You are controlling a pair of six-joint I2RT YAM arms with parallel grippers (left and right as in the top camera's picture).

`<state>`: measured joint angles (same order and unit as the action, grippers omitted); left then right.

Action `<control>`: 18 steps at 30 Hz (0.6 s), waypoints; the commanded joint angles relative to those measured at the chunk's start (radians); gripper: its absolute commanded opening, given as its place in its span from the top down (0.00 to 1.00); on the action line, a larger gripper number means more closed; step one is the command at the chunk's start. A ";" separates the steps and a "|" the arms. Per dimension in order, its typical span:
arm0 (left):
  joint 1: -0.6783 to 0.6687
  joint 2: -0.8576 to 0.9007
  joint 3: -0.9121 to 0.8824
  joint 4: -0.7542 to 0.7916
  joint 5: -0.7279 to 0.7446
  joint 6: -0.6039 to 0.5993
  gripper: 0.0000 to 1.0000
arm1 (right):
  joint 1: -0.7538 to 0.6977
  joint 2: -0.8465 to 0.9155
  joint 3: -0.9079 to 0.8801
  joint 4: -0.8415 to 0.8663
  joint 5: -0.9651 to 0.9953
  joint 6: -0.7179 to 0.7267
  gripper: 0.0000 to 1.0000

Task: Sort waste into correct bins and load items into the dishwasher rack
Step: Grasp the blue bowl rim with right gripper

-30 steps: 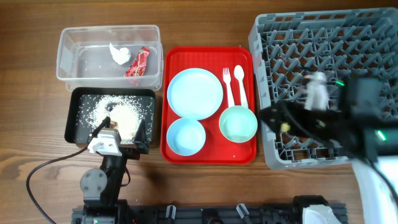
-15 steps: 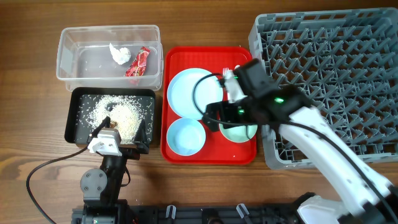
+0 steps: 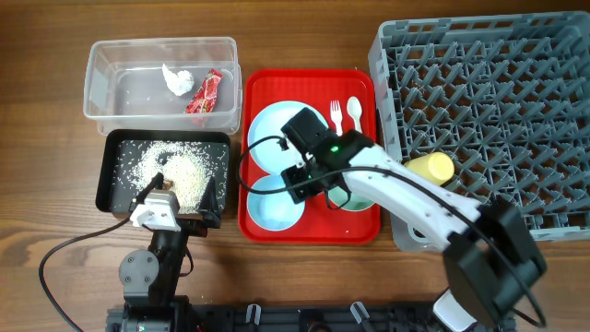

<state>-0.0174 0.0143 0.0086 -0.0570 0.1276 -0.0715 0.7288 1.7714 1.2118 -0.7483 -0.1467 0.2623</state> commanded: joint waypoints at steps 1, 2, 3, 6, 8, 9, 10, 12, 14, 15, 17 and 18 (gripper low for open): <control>0.008 -0.008 -0.003 -0.008 -0.006 0.012 0.00 | -0.002 0.073 -0.002 0.011 0.038 0.000 0.57; 0.008 -0.008 -0.003 -0.008 -0.006 0.012 0.00 | -0.002 0.082 -0.002 0.010 0.031 0.002 0.57; 0.008 -0.008 -0.003 -0.008 -0.006 0.012 0.00 | -0.002 0.090 -0.002 0.006 0.031 0.003 0.60; 0.008 -0.008 -0.003 -0.008 -0.006 0.012 0.00 | -0.002 0.092 -0.002 0.004 0.031 0.003 0.66; 0.008 -0.008 -0.003 -0.008 -0.006 0.012 0.00 | -0.002 0.092 -0.002 0.005 0.030 -0.001 0.71; 0.008 -0.008 -0.003 -0.008 -0.006 0.012 0.00 | -0.002 0.092 -0.002 0.004 0.031 -0.002 0.77; 0.008 -0.008 -0.003 -0.008 -0.006 0.012 0.00 | -0.002 0.092 -0.003 0.005 0.031 -0.006 0.81; 0.008 -0.008 -0.003 -0.008 -0.006 0.012 0.00 | -0.002 0.092 -0.004 0.005 0.031 -0.019 0.86; 0.008 -0.008 -0.003 -0.008 -0.006 0.012 0.00 | -0.002 0.092 -0.010 0.010 0.026 -0.028 0.90; 0.008 -0.008 -0.003 -0.008 -0.006 0.012 0.00 | -0.002 0.092 -0.010 0.010 0.026 -0.029 0.90; 0.008 -0.008 -0.003 -0.008 -0.006 0.012 0.00 | -0.002 0.092 -0.010 0.007 0.017 -0.046 0.90; 0.008 -0.008 -0.003 -0.008 -0.006 0.012 0.00 | -0.002 0.093 -0.010 0.006 0.007 -0.055 0.89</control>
<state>-0.0174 0.0143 0.0082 -0.0570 0.1276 -0.0715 0.7288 1.8484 1.2102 -0.7425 -0.1295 0.2470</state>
